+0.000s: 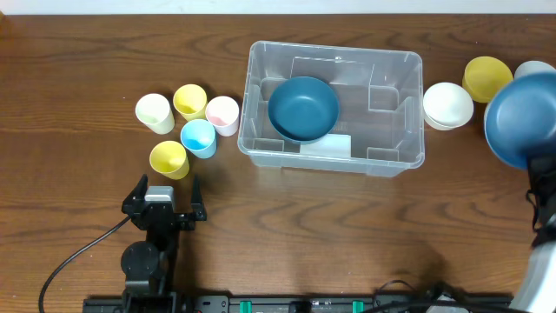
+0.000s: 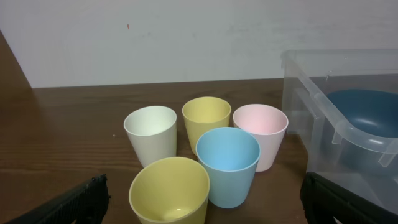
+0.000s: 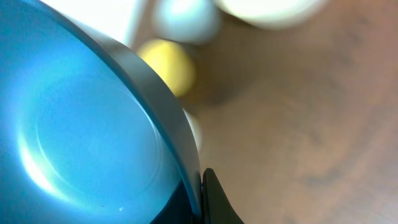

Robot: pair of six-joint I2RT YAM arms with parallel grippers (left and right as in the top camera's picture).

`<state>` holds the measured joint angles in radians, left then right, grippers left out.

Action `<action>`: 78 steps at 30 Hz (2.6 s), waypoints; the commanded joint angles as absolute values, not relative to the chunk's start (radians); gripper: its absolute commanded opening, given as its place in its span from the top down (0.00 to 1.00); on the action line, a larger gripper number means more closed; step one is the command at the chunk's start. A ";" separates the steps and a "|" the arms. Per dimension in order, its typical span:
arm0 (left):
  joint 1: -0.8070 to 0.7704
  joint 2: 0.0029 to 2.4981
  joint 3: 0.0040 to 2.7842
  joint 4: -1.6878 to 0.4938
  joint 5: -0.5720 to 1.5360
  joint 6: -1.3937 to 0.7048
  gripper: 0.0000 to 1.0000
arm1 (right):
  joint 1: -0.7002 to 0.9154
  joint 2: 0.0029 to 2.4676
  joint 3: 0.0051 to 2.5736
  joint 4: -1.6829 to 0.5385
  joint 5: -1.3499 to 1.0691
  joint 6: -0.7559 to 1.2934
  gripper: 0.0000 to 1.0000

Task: Pack container
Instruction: 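Grasp the second teal bowl's rim with the right gripper and lift, then carry the teal bowl over the bin and stack it on the first, then open the right gripper and raise it out of the bin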

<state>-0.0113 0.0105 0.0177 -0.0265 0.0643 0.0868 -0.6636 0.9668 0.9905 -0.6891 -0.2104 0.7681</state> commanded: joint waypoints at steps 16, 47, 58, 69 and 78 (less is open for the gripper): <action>-0.007 0.005 0.004 -0.065 0.079 0.101 0.02 | 0.151 1.126 1.015 -0.190 -0.192 0.841 0.98; -0.007 0.005 0.004 -0.064 0.079 0.101 0.02 | 0.378 1.697 1.131 -0.186 -0.031 0.878 0.98; -0.007 0.005 0.004 -0.064 0.079 0.101 0.02 | 0.379 1.732 1.131 -0.205 -0.042 0.912 0.94; -0.007 0.005 0.004 -0.065 0.079 0.101 0.02 | 0.379 1.732 1.131 -0.204 -0.084 0.912 0.91; -0.007 0.005 0.004 -0.065 0.079 0.101 0.02 | 0.379 1.732 1.131 -0.204 -0.087 0.912 0.30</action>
<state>-0.0113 0.0109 0.0177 -0.0261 0.0643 0.0868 0.3653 1.7309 1.1030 -0.2047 -0.0853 0.9157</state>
